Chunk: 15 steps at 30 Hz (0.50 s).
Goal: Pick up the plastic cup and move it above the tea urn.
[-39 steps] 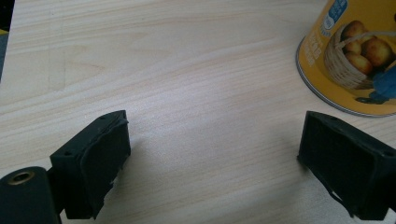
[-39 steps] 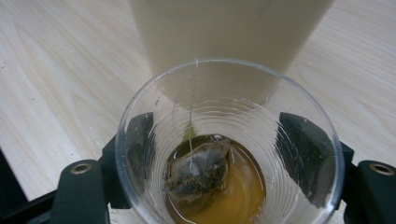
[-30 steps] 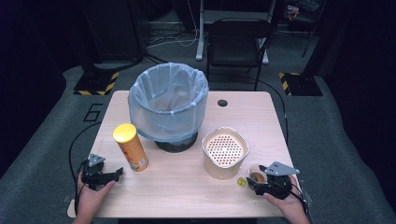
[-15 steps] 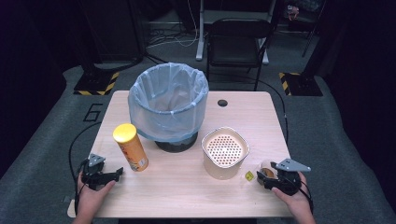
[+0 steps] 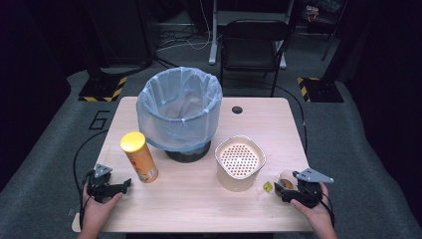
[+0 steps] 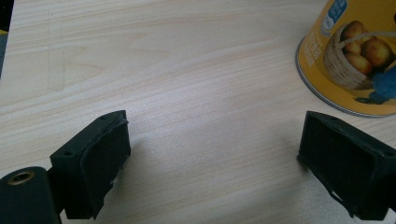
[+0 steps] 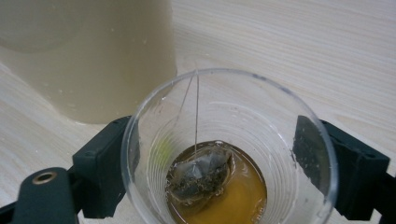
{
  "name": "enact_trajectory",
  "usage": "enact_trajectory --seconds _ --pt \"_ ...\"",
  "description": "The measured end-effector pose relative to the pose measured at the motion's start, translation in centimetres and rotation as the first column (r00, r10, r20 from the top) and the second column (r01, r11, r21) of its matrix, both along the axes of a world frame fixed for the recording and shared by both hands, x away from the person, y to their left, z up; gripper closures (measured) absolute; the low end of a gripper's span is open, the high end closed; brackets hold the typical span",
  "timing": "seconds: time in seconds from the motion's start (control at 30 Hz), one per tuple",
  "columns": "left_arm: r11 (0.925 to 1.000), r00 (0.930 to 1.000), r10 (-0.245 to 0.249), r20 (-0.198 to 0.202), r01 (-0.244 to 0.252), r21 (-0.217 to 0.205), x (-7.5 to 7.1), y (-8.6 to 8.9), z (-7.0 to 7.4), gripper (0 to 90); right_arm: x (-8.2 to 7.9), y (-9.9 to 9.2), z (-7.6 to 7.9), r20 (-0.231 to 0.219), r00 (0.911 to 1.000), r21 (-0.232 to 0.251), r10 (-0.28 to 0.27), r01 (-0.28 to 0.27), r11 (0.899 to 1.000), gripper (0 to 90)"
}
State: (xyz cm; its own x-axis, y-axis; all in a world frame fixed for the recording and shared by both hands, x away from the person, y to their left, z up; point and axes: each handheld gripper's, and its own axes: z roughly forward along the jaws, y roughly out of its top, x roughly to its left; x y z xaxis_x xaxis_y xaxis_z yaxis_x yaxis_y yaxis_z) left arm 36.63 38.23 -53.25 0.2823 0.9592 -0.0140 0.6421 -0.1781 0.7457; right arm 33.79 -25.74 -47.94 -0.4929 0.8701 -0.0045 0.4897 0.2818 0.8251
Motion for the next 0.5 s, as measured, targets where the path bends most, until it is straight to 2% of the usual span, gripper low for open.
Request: enact_trajectory --seconds 0.23,0.37,0.47,0.5 --pt "1.0000 1.0000 0.000 0.000 0.000 0.000 0.0 0.0 0.0 8.8 -0.2 0.0 1.0 0.021 0.9995 0.016 -0.024 0.023 1.000 14.4" --pt "1.0000 1.0000 0.000 0.000 0.000 0.001 0.0 0.0 0.0 8.8 -0.4 0.1 2.6 0.038 0.9989 0.030 -0.029 0.027 0.999 15.8" --pt "1.0000 1.0000 0.000 0.000 0.000 0.001 0.0 0.0 0.0 8.8 -0.4 0.4 3.4 0.046 0.9988 0.032 -0.017 0.015 0.999 20.3" --pt "1.0000 1.0000 0.000 0.001 0.000 0.000 0.0 0.0 0.0 8.8 0.1 0.9 4.3 0.051 0.9987 0.039 -0.004 0.002 0.999 27.6"
